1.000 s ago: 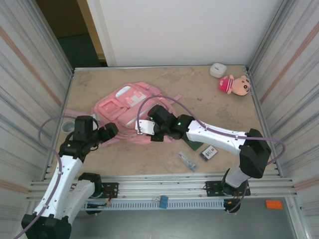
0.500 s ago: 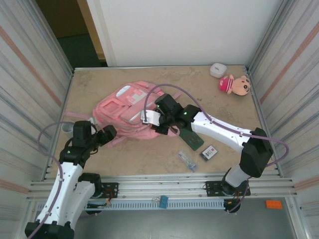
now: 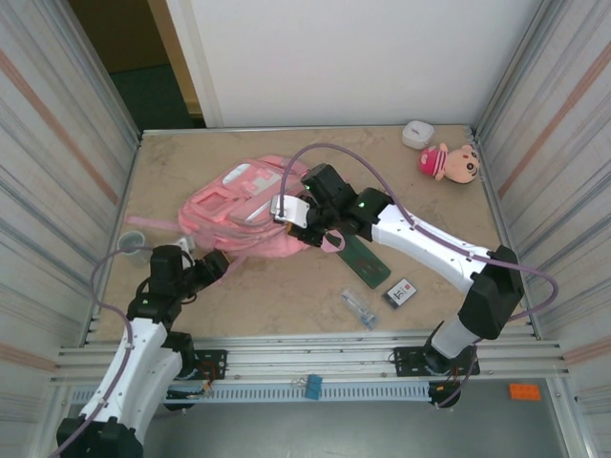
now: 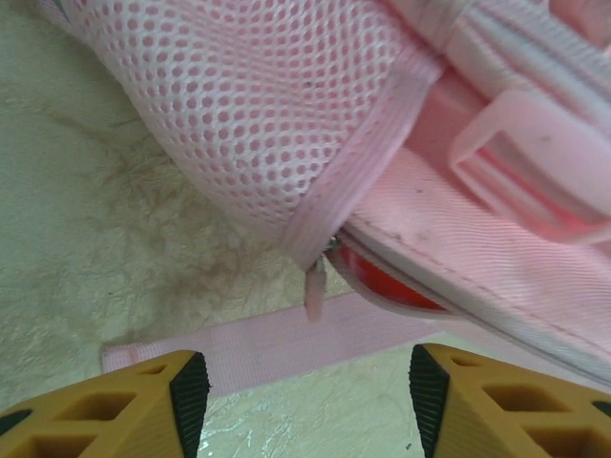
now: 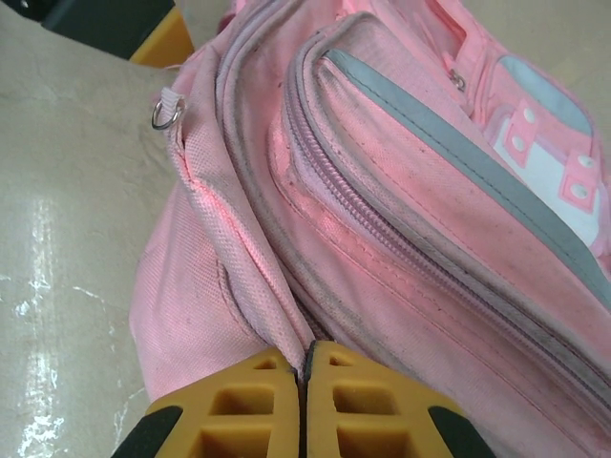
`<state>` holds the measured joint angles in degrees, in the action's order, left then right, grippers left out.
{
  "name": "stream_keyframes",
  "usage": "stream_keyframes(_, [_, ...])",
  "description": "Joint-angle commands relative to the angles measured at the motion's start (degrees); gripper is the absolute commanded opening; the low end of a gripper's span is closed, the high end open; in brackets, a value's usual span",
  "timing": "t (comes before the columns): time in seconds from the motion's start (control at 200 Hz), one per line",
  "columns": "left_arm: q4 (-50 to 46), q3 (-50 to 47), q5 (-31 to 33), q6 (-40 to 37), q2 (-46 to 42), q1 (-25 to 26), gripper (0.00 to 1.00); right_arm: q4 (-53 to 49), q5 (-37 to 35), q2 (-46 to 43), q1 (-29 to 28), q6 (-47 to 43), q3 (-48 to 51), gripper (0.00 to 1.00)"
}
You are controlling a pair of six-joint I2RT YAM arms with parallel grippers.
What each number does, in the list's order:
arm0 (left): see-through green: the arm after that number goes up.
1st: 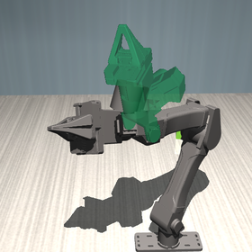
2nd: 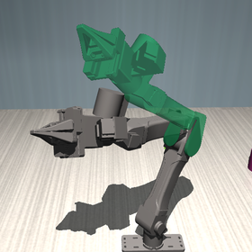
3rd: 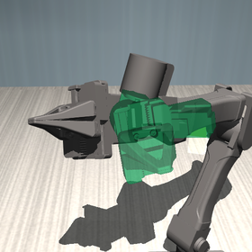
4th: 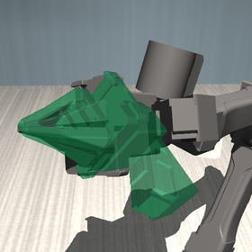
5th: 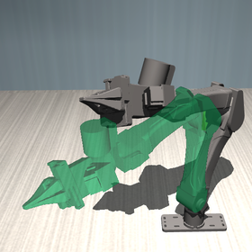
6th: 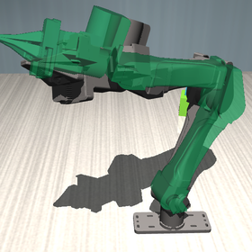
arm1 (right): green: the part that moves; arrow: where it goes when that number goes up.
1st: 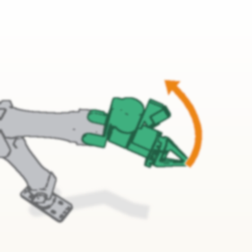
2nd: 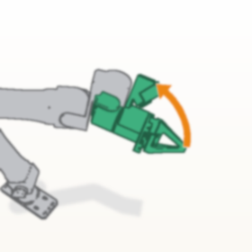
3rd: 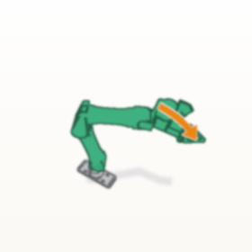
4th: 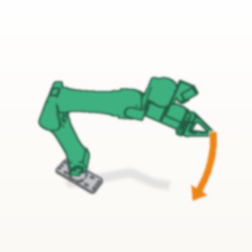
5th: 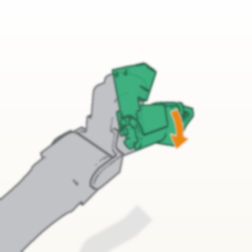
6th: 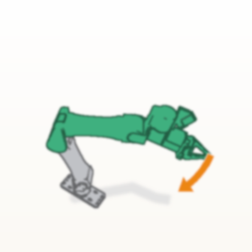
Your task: Pack the student bag
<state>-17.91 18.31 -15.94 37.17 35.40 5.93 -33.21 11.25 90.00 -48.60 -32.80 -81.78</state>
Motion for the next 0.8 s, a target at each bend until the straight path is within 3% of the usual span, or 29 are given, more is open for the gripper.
stream_keyframes(0.0, [5.61, -1.25, -1.08, -0.34, 0.67, -0.4, 0.57, 1.68, 0.25, -0.57, 0.59, 3.09, -5.16, 0.0])
stream_keyframes(0.351, [17.99, -4.37, -1.82, -3.24, 8.55, -0.42, 0.46, 1.72, 1.17, 0.2, 0.76, 5.0, -8.09, 0.0])
stream_keyframes(0.566, [24.37, -2.57, -3.6, -5.03, 15.61, -0.4, 0.24, 1.89, 0.9, 0.31, 0.92, 6.59, -8.42, 0.0])
stream_keyframes(0.797, [24.32, -0.29, -11.6, -6.76, 15.9, -0.18, 0.0, 3.45, -3.93, 1.09, 1.17, 11.99, -7.88, 0.0])
